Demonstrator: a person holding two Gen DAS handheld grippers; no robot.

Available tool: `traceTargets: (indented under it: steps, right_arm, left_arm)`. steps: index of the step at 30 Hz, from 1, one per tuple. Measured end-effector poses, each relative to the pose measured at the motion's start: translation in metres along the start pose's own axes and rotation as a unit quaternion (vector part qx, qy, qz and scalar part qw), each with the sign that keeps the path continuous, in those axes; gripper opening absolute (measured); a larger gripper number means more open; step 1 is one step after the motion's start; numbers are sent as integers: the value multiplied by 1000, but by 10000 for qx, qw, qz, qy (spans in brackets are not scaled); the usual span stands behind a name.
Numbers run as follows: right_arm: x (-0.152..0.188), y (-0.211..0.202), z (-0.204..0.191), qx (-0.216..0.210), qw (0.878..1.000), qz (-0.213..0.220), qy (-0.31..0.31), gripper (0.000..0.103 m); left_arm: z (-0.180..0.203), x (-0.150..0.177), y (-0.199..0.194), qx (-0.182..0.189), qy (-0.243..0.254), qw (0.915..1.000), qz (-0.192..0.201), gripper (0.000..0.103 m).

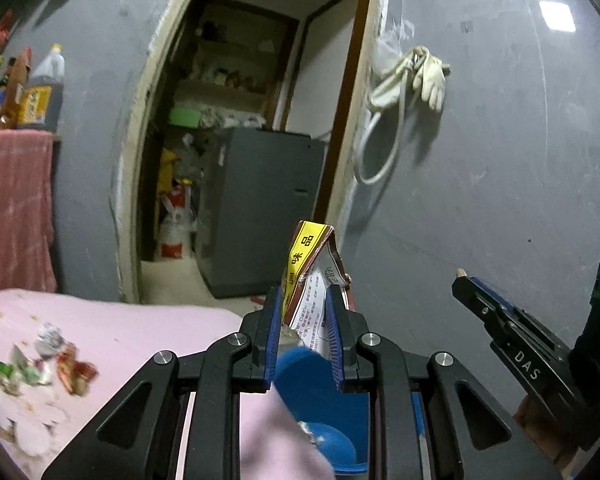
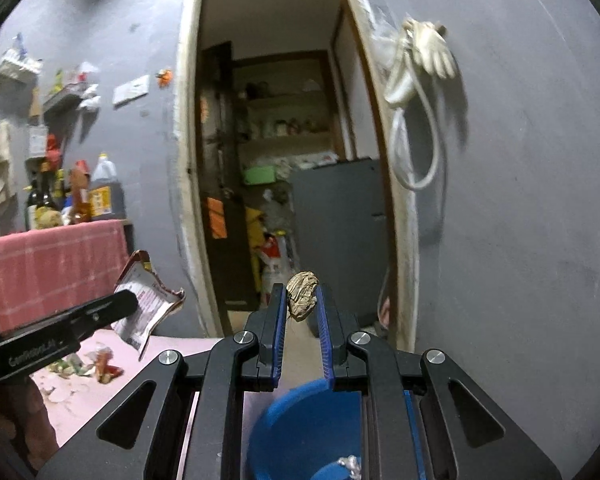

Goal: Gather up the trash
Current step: 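Carry both items over the blue basin and open both grippers to drop them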

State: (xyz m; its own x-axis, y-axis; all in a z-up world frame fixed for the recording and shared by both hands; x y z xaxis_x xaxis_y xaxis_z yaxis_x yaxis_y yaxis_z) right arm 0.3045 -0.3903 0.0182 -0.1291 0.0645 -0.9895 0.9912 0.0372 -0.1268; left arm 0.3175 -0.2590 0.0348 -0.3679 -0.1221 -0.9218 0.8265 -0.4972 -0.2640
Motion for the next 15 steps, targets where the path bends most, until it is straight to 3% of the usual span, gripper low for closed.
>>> traceTargets:
  steps: [9, 15]
  right_arm:
    - [33, 19, 23, 52, 9977, -626, 272, 13]
    - [51, 30, 28, 16, 9945, -975, 384, 13]
  left_arm:
    - [7, 31, 48, 93, -236, 9965, -795, 18]
    - [1, 56, 75, 126, -491, 9886, -1417, 18]
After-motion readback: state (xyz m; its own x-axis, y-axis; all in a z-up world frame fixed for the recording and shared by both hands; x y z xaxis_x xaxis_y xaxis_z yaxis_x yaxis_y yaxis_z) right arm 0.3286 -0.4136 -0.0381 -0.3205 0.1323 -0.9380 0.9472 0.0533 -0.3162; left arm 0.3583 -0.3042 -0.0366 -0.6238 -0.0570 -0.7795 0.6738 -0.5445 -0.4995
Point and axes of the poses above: each gripper's, at about its wrist camera, not at the fingertips, and y roughly the way its jaws point, z to its right, x to its underside, the point moved 8 cm from there along y, roughly the way its jaws point, and after that the axes turned 5 degrees about -y, right-handed, at the moved point
